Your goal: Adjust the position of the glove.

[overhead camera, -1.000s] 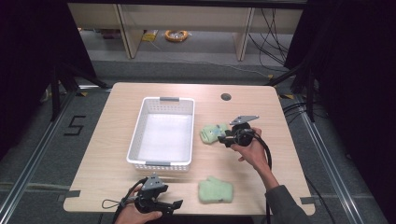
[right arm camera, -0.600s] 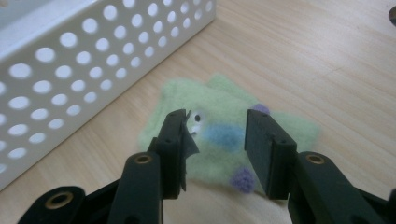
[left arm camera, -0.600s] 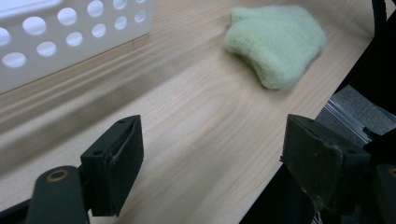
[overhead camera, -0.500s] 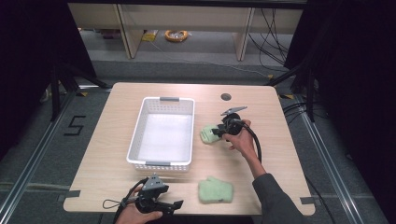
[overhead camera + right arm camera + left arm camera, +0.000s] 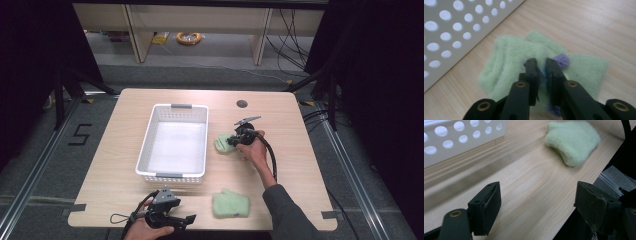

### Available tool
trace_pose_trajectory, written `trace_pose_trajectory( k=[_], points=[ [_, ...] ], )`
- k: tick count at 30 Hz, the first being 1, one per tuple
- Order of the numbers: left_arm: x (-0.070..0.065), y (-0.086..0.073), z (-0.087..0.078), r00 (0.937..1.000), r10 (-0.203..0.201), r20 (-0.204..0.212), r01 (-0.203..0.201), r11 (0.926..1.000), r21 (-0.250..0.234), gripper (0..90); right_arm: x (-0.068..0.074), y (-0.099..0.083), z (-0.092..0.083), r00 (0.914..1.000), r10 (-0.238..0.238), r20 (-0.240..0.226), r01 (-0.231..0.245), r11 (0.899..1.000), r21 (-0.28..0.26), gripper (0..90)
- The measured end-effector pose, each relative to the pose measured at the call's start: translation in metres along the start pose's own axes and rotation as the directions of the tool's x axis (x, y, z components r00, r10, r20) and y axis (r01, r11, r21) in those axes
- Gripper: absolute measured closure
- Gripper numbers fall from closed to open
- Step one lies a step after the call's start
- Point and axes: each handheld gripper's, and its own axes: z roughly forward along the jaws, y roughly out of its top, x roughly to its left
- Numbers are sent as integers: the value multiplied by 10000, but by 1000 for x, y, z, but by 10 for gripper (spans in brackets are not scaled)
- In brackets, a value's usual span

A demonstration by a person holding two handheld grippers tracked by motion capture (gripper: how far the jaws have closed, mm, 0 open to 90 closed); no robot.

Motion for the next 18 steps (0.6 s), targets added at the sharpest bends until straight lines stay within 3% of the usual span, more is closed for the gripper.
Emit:
trace_pose_trajectory(
  k=[5,6,8,10,11,13,18],
  points=[
    [0,0,0,10000,3,16,-3,10000,8,210,0,-2,0,9998,114,146,-109,9992,-377,868],
    [0,0,0,10000,4,24,-4,10000,9,209,2,-2,-5,9995,325,-3,-325,9993,-167,872],
    [0,0,0,10000,-12,26,12,10000,-3,210,2,-2,-11,9997,-18,227,31,9984,-559,878],
    [0,0,0,10000,-4,33,4,10000,-4,210,3,1,-23,9997,-256,7,256,9941,-1056,878],
    [0,0,0,10000,-18,33,18,10000,-19,210,6,2,-34,9996,-271,6,270,9951,-950,878],
    [0,1,0,10000,-18,40,18,10000,-15,210,9,3,-52,9986,-512,-111,494,9909,-1253,878],
    [0,1,-1,10000,-31,36,31,10000,-72,210,20,-2,-79,9975,-693,-170,656,9845,-1624,878]
  ],
)
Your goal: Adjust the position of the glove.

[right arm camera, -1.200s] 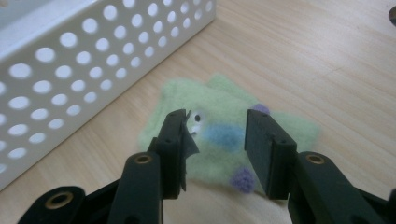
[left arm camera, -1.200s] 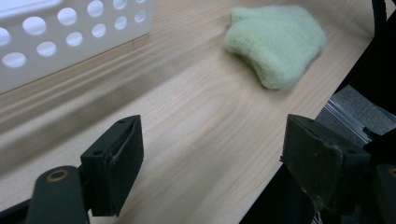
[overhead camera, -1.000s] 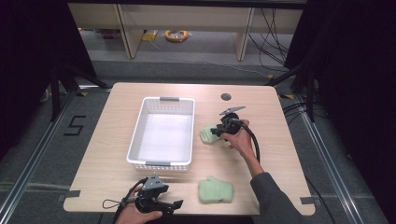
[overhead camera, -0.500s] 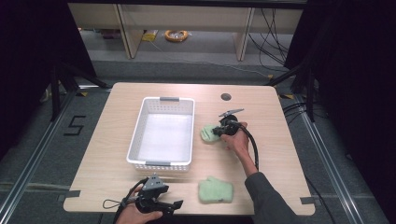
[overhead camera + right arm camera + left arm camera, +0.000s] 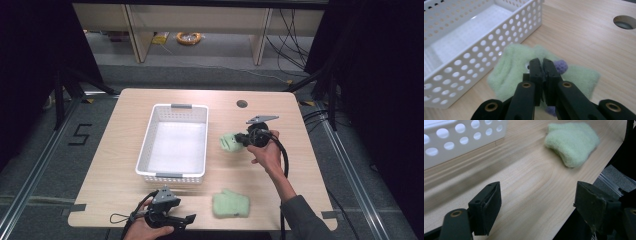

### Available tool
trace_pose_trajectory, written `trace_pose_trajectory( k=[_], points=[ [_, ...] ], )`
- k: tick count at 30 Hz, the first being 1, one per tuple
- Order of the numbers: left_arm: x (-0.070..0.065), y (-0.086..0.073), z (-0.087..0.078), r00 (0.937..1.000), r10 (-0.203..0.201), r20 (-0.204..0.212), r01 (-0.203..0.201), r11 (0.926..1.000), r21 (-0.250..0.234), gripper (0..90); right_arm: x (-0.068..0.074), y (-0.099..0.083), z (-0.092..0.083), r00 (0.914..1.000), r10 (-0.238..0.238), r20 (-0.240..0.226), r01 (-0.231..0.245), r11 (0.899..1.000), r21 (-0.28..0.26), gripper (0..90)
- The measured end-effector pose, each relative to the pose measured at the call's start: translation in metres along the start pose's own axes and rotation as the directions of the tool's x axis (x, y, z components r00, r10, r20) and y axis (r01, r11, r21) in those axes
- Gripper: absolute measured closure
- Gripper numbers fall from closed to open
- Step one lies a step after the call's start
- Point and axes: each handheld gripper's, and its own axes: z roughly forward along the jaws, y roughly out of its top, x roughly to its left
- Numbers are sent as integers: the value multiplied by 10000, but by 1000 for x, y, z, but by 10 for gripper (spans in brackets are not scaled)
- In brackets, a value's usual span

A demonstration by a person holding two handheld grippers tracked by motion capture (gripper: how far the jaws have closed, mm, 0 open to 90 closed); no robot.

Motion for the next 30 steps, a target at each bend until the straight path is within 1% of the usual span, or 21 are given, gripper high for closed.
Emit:
trace_pose_trajectory(
  k=[1,2,5,6,7,8,9,10,11,12,14,18,19,20,21,22,24,25,26,28,30],
  points=[
    [0,0,0,10000,-6,-6,6,10000,1,210,2,0,-5,10000,72,-48,-71,9998,199,878],
    [-1,0,0,10000,-56,20,56,10000,-9,210,3,-1,-7,9998,99,-191,-95,9997,204,878],
    [-1,0,0,10000,-41,17,41,10000,9,210,4,-4,-11,9997,137,-196,-135,9998,122,878],
    [0,0,0,10000,-19,7,18,10000,49,210,6,-6,-15,9995,136,-285,-128,9996,251,878],
    [0,0,0,10000,-24,-16,24,10000,38,210,8,-8,-13,9991,340,-239,-342,9994,-99,878],
    [1,1,-1,9999,140,-20,-139,9997,191,210,5,-8,-17,9991,88,-426,-82,9999,137,878],
    [1,0,-1,10000,-41,-25,41,9999,134,210,6,-9,-20,9987,229,-454,-221,9996,186,878],
    [1,0,-1,10000,-3,-26,3,9999,143,211,6,-10,-22,9988,264,-420,-257,9995,168,878],
    [1,0,0,10000,-47,-46,48,10000,78,211,7,-12,-25,9970,474,-606,-459,9986,260,878],
    [1,0,0,10000,62,-51,-62,10000,67,213,8,-13,-27,9982,321,-502,-314,9994,145,878],
    [2,0,-1,9999,143,-64,-142,9997,208,214,8,-16,-30,9981,222,-583,-221,9998,12,878],
    [1,0,0,9999,81,-108,-79,9999,109,215,13,-21,-34,9965,381,-751,-382,9993,0,878],
    [1,1,-1,10000,90,-25,-90,9998,196,215,13,-24,-35,9977,123,-668,-121,9999,38,878],
    [1,0,0,9999,69,-123,-68,9999,90,215,15,-26,-35,9976,262,-642,-264,9996,-22,878],
    [1,0,-1,9999,69,-77,-68,9999,117,215,15,-28,-35,9970,101,-770,-108,9999,-98,878],
    [1,0,0,9999,-73,-88,73,10000,-11,215,17,-30,-36,9972,173,-734,-179,9998,-73,878],
    [1,1,-1,9999,-50,-119,50,10000,22,215,21,-34,-38,9942,362,-1016,-356,9993,73,877],
    [3,1,-2,9999,139,-92,-137,9997,210,215,22,-35,-39,9956,224,-906,-224,9997,15,877],
    [3,1,-2,9999,104,-136,-102,9998,174,215,22,-36,-40,9956,77,-930,-77,10000,3,877],
    [2,1,-2,9999,24,-136,-24,10000,23,215,25,-40,-41,9933,142,-1149,-149,9999,-53,877],
    [2,1,-2,9999,11,-145,-11,10000,14,215,28,-41,-43,9928,321,-1152,-320,9995,34,877]
  ],
)
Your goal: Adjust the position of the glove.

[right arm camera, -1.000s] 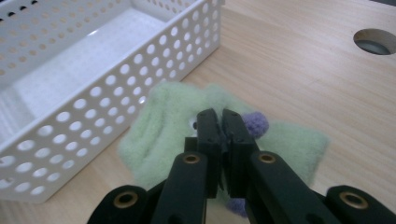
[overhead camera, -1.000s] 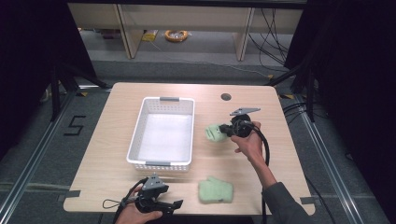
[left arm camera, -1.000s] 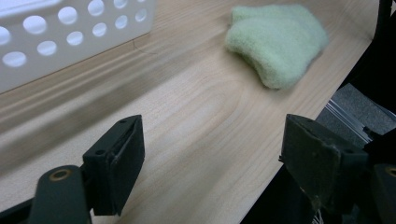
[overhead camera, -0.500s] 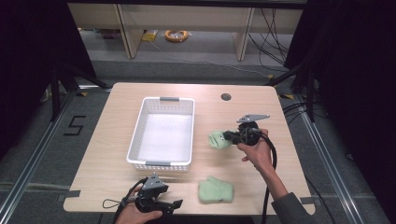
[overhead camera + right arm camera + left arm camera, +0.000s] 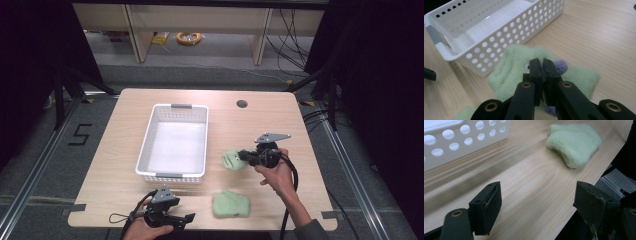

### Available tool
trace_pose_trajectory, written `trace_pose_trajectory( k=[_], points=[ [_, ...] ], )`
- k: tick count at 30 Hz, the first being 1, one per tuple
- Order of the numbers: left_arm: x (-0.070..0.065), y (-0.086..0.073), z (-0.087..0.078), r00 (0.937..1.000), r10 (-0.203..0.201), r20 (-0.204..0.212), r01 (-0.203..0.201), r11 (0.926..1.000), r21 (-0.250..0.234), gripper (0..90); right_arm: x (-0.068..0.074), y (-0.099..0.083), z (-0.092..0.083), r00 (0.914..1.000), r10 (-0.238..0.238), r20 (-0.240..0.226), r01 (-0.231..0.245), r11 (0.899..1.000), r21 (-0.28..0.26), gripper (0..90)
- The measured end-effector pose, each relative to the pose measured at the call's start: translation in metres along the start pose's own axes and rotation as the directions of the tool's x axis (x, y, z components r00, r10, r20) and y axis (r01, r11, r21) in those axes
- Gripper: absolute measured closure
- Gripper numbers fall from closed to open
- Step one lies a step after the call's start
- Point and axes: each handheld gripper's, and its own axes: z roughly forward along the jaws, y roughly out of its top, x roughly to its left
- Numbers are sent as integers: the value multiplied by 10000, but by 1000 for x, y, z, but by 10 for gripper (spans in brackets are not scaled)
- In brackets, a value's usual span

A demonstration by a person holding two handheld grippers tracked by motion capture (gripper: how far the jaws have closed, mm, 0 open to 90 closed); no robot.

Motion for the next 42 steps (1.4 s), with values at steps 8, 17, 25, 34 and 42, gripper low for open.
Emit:
trace_pose_trajectory(
  k=[8,17,25,34,42],
  points=[
    [2,1,-2,9999,137,28,-137,9998,159,219,15,-17,-12,9989,-334,-331,328,9993,-182,877],
    [1,1,-1,10000,78,15,-78,10000,-32,221,38,-34,-28,9979,-263,-588,248,9994,-260,877],
    [-1,2,-3,9999,7,132,-5,9999,-157,225,55,-49,-32,9957,-229,-896,223,9997,-69,876],
    [-2,1,-2,9999,102,107,-99,9995,-296,246,74,-69,-25,9930,-687,-958,720,9969,314,874],
    [-3,2,-2,9998,169,128,-166,9995,-270,256,81,-74,-22,9922,-682,-1043,728,9965,415,872]
  ],
)
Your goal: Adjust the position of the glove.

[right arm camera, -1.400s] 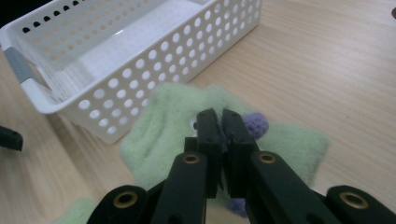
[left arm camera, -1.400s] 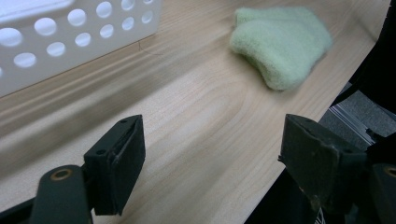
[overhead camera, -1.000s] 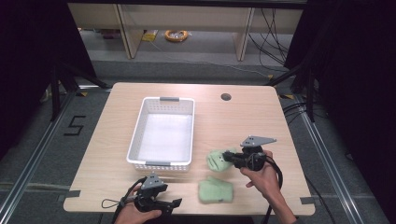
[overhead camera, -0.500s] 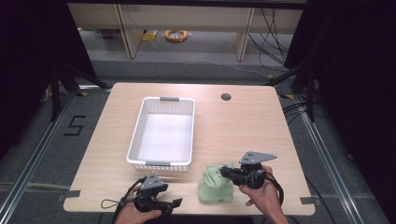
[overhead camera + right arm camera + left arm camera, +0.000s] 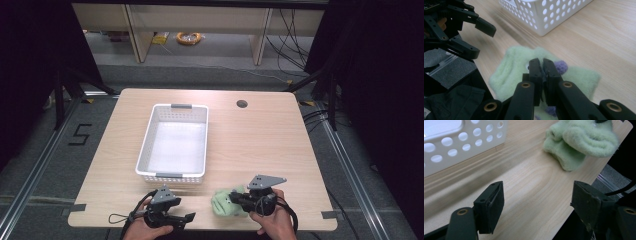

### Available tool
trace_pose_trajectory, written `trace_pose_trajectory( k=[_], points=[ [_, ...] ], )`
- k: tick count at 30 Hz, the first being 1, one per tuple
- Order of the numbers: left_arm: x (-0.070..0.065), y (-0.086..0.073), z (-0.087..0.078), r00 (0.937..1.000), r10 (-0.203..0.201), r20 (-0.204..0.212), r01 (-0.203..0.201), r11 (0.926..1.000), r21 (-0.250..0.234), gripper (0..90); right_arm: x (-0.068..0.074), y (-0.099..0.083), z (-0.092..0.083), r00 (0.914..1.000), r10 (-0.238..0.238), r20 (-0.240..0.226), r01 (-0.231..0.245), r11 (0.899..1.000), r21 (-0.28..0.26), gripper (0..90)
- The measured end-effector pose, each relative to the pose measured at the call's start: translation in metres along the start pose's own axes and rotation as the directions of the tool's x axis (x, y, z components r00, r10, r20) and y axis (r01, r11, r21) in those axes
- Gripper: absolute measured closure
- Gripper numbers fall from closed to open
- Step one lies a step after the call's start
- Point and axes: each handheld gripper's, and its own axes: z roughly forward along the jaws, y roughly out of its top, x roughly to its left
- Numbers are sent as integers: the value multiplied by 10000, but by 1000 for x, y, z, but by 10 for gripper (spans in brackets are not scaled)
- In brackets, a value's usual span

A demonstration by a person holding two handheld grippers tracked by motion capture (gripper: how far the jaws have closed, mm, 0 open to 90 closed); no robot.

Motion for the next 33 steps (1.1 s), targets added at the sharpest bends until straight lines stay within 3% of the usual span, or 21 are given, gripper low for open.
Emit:
trace_pose_trajectory(
  k=[3,4,5,6,7,8,9,10,14,16,19,21,23,25,26,27,30,31,33],
  points=[
    [-2,1,1,10000,10,-9,-10,10000,-73,260,1,-2,4,9998,192,-89,-191,9998,108,871],
    [-1,2,-1,9996,289,14,-289,9994,181,262,0,-3,4,9998,138,112,-139,9999,101,870],
    [-3,2,2,10000,39,47,-39,10000,-12,264,-1,-3,5,9997,223,121,-226,9995,202,869],
    [-5,3,2,10000,29,86,-29,10000,9,266,-2,-5,6,9996,277,52,-278,9994,201,866],
    [-5,4,3,9994,294,186,-296,9995,142,268,-3,-6,8,9995,249,172,-253,9995,194,864],
    [-7,4,5,9998,57,213,-58,10000,57,274,-5,-7,9,9998,93,180,-97,9996,273,859],
    [-9,5,7,9996,100,256,-100,10000,-1,286,-3,-8,11,9994,331,97,-335,9987,389,854],
    [-9,6,9,9990,313,318,-317,9994,101,296,-3,-9,13,9995,266,154,-272,9989,375,848],
    [-15,10,16,9972,11,749,-20,9999,114,347,-1,-10,16,9998,165,102,-169,9989,446,787],
    [-17,13,20,9961,61,878,-68,9999,78,366,-2,-9,16,9996,267,-26,-266,9989,391,722],
    [-19,19,26,9947,229,1000,-239,9997,81,402,-1,-9,8,9990,434,-127,-431,9986,292,676],
    [-21,23,28,9939,456,1007,-475,9987,165,431,-5,-8,-1,9997,-236,97,235,9997,87,677],
    [-22,25,31,9920,597,1109,-620,9979,165,442,-8,-9,-11,9990,-260,356,254,9995,177,668],
    [-23,26,33,9922,485,1150,-508,9986,172,455,-14,-14,-19,9984,34,565,-52,9995,311,666],
    [-25,26,35,9922,575,1106,-599,9980,187,459,-19,-18,-22,9977,43,674,-69,9993,370,666],
    [-24,27,36,9914,726,1092,-759,9968,256,461,-20,-21,-23,9974,374,610,-401,9982,445,666],
    [-26,29,40,9915,578,1162,-608,9979,216,482,-28,-28,-23,9968,390,694,-428,9976,551,666],
    [-25,30,40,9901,756,1181,-790,9966,245,489,-29,-29,-22,9969,380,689,-419,9976,554,667],
    [-26,32,44,9885,731,1327,-776,9966,288,510,-29,-29,-18,9970,469,618,-515,9958,751,669]
  ],
)
